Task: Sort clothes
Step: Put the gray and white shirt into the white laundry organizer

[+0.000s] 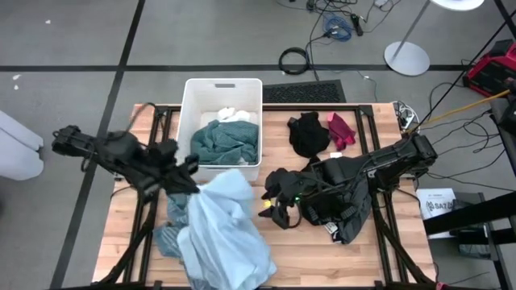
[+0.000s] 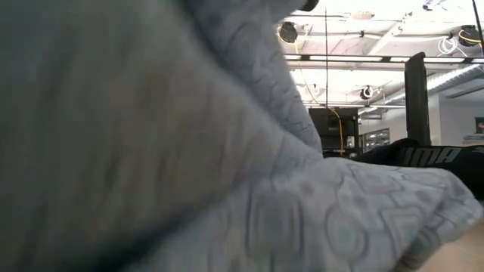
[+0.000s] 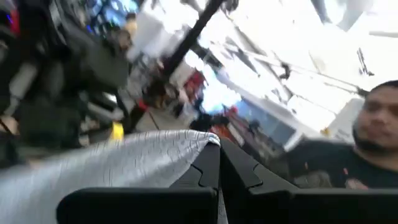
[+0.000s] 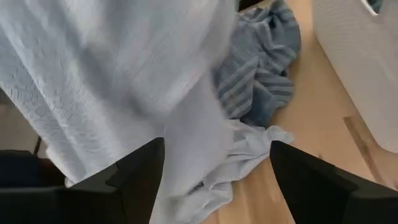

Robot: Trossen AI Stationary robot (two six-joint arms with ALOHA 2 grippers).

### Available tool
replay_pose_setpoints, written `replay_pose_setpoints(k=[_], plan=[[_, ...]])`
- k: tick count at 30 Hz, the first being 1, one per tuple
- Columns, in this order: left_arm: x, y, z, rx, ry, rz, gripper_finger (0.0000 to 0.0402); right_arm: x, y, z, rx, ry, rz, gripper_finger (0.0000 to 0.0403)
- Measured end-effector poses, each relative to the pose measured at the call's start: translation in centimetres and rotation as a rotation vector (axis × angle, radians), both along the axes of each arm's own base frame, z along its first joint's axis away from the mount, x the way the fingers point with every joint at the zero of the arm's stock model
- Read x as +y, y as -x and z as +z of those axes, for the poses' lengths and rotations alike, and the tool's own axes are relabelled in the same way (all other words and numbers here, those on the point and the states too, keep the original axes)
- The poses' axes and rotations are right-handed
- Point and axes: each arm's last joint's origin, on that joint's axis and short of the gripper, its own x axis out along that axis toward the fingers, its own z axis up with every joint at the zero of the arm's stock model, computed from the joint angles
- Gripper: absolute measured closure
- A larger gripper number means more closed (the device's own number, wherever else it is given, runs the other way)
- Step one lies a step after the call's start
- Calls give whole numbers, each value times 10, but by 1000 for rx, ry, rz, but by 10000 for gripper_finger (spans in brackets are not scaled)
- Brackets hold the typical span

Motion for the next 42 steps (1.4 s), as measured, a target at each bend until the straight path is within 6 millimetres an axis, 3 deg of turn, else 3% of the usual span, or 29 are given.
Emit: replay_pose_setpoints(k=[6, 14, 18, 22, 26, 32, 37, 42], plan=[[9, 6, 5, -16, 63, 211, 398, -5, -6, -2, 16, -108, 78, 124], [10, 0, 0, 2, -8, 302, 398, -3, -10, 9, -78, -192, 54, 124], [18, -3, -4, 38, -30, 422, 398, 12, -10, 14, -128, -251, 67, 124], [25, -5, -4, 25, -115, 482, 398, 33, -12, 6, -134, -234, 74, 124], [35, -8, -9, 52, -205, 552, 398, 57, -26, -9, -211, -211, 82, 124], [49, -16, -19, 145, -271, 617, 398, 94, -59, -58, -281, -342, 52, 124], [52, -21, -26, 182, -350, 574, 398, 117, -67, -95, -212, -419, 30, 124], [55, -30, -33, 220, -420, 588, 398, 125, -77, -110, -89, -293, 51, 124]])
